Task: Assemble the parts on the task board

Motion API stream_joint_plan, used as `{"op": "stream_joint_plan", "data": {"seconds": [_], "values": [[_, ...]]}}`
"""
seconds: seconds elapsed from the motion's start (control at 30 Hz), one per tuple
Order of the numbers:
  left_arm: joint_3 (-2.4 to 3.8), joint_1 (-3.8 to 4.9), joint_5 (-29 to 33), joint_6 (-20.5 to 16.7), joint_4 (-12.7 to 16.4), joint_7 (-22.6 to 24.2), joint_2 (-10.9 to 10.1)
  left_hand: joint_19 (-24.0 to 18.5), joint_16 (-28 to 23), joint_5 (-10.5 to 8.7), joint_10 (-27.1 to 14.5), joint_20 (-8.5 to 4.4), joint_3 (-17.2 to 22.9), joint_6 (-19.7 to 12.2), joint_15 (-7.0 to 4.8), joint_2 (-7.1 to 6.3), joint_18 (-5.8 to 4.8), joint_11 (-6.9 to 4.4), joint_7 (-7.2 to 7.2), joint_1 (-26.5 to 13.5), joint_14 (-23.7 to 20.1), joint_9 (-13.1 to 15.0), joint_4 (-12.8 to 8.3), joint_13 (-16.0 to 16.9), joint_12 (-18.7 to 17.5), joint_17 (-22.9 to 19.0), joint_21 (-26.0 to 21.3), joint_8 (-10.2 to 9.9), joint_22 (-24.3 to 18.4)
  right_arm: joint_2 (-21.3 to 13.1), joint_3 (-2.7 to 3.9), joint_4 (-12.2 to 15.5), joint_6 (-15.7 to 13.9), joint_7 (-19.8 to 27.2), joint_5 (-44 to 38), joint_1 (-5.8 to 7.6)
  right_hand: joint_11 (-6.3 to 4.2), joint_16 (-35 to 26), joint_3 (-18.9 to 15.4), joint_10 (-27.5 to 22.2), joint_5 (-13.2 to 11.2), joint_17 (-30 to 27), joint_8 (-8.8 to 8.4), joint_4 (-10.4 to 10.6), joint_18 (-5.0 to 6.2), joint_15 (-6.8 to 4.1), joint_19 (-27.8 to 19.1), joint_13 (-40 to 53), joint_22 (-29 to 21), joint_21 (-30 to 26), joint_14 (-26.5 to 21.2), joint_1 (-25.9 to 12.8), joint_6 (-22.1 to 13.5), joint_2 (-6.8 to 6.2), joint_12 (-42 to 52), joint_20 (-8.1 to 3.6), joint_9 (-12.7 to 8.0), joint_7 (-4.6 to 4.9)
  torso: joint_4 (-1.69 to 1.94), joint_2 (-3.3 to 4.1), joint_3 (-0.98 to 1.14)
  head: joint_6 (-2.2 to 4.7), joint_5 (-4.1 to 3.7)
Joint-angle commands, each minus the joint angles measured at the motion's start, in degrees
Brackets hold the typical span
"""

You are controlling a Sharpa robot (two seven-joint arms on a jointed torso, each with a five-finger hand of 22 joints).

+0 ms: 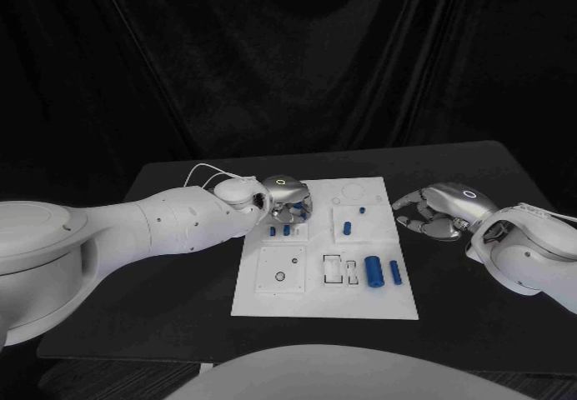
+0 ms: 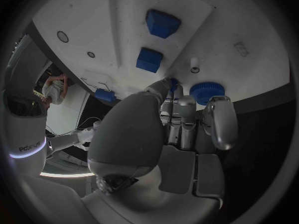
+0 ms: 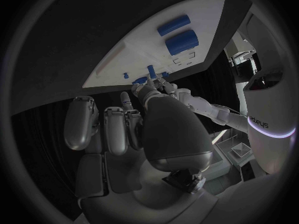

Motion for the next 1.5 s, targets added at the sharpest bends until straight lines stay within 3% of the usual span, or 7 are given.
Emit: {"op": "stream_joint_plan", "data": {"seconds": [0.03, 0.3, 0.63, 0.83, 1.13, 1.33, 1.5], "values": [[0.04, -0.13, -0.2, -5.7, 0.4, 2.3, -0.4, 0.8, 0.0, 0.43, 2.0, -0.04, 0.6, 0.3, -0.18, 0.82, -1.24, -0.36, 0.07, 1.3, 1.2, -0.3, -1.0, -0.3, -0.5, 0.0, 0.5, -0.4, 10.4, -0.1, 0.04, 0.1, -0.1, 0.0, -0.1, -0.20, 0.33, -0.2, 0.4, 0.1, 0.3, 1.1, -0.21, -0.1, 0.42, 0.24, -0.1, 4.8, 9.8, -0.2, 3.0, -0.3, 0.5, -0.34, -0.3, 0.07, -0.1, 0.03, -0.01, -0.01, 0.00, 0.01, -0.08], [0.06, 0.22, -0.2, -6.8, 3.9, 1.9, -3.5, 1.1, -1.5, -2.27, 3.1, -0.34, 0.9, 0.5, -0.36, 0.56, -1.27, -0.16, 0.27, 0.7, 2.1, -1.1, -0.9, -1.8, -3.3, -1.8, 0.6, -1.7, 10.4, -0.3, 0.04, 0.2, -0.1, 0.0, -0.1, -0.26, 0.33, -0.2, 0.4, 0.1, 0.3, 1.1, -0.21, -0.1, 0.42, 0.24, -0.1, 4.8, 9.8, -0.2, 3.0, -0.3, 0.5, -0.34, -0.3, 0.07, -0.1, 0.03, 0.03, -0.03, 0.01, 0.01, -0.48], [0.07, 4.64, -0.2, -2.2, 9.0, 1.2, -8.0, 0.2, -3.5, -5.11, 3.4, -0.29, 0.9, 0.4, -0.39, 0.36, -0.95, -0.46, -0.17, 0.1, 1.4, -1.9, 0.3, -3.6, -6.5, -4.3, -1.3, -2.9, 9.9, -0.3, 0.04, 0.0, 0.2, 0.1, 0.8, -0.28, 0.35, -0.3, 0.5, 0.1, 0.3, 1.0, -0.22, -0.2, 0.44, 0.26, -0.2, 4.7, 9.7, -0.3, 2.9, -0.4, 0.6, -0.37, -0.3, 0.08, -0.1, 0.04, 0.04, -0.12, 0.00, 0.01, -0.15], [0.05, 5.70, -0.2, 0.3, 9.5, 1.4, -9.3, -0.7, -4.9, -5.84, 3.3, -0.15, 0.9, 0.2, -0.32, 0.28, -0.65, -0.58, -0.38, 0.0, 0.2, -2.2, 0.9, -4.3, -7.8, -6.0, -3.1, -3.4, 9.5, 0.1, 0.04, -0.2, 0.2, 0.2, 1.0, -0.34, 0.36, -0.3, 0.6, 0.1, 0.3, 0.9, -0.24, -0.2, 0.46, 0.26, -0.2, 4.6, 9.7, -0.4, 2.9, -0.4, 0.6, -0.37, -0.3, 0.09, -0.1, 0.04, 0.00, -0.12, 0.04, 0.01, -0.11], [0.02, 5.28, -0.2, 1.9, 9.2, 1.2, -10.0, -2.3, -6.8, -6.63, 3.2, 0.11, 0.8, 0.0, -0.10, 0.05, -0.18, -0.61, -0.50, -0.1, -2.1, -2.5, 1.5, -5.1, -9.2, -8.7, -6.0, -4.0, 8.8, 0.2, 0.04, -0.5, 0.4, 0.1, 1.0, -0.55, 0.38, -0.3, 0.6, 0.1, 0.3, 0.9, -0.25, -0.2, 0.47, 0.28, -0.2, 4.6, 9.7, -0.5, 2.9, -0.3, 0.5, -0.35, -0.3, 0.09, -0.1, 0.05, 0.00, -0.20, 0.14, 0.01, 0.08], [0.01, 4.60, -0.2, 2.1, 9.0, 0.9, -10.3, -2.6, -7.1, -6.71, 3.1, 0.14, 0.8, -0.1, -0.09, -0.02, -0.09, -0.58, -0.49, -0.1, -2.5, -2.6, 1.6, -5.1, -9.4, -9.2, -6.4, -4.1, 8.7, 0.4, 0.04, -0.7, 0.4, 0.1, 1.0, -0.69, 0.38, -0.3, 0.6, 0.1, 0.3, 0.9, -0.25, -0.2, 0.47, 0.28, -0.2, 4.6, 9.7, -0.5, 2.9, -0.3, 0.5, -0.35, -0.3, 0.09, -0.1, 0.05, 0.12, 0.00, -0.06, 0.01, 0.07], [0.01, 4.13, -0.2, 2.0, 8.8, 0.8, -10.3, -2.7, -7.3, -6.78, 3.2, 0.16, 0.8, -0.1, -0.08, -0.09, -0.08, -0.56, -0.47, -0.1, -2.7, -2.6, 1.7, -5.2, -9.4, -9.4, -6.6, -4.1, 8.7, 0.6, 0.04, -0.8, 0.5, 0.1, 1.0, -0.76, 0.39, -0.3, 0.7, 0.0, 0.3, 0.9, -0.26, -0.2, 0.48, 0.29, -0.2, 4.6, 9.7, -0.5, 2.9, -0.3, 0.5, -0.35, -0.4, 0.10, -0.1, 0.05, 0.11, -0.08, 0.04, 0.01, 0.11]]}}
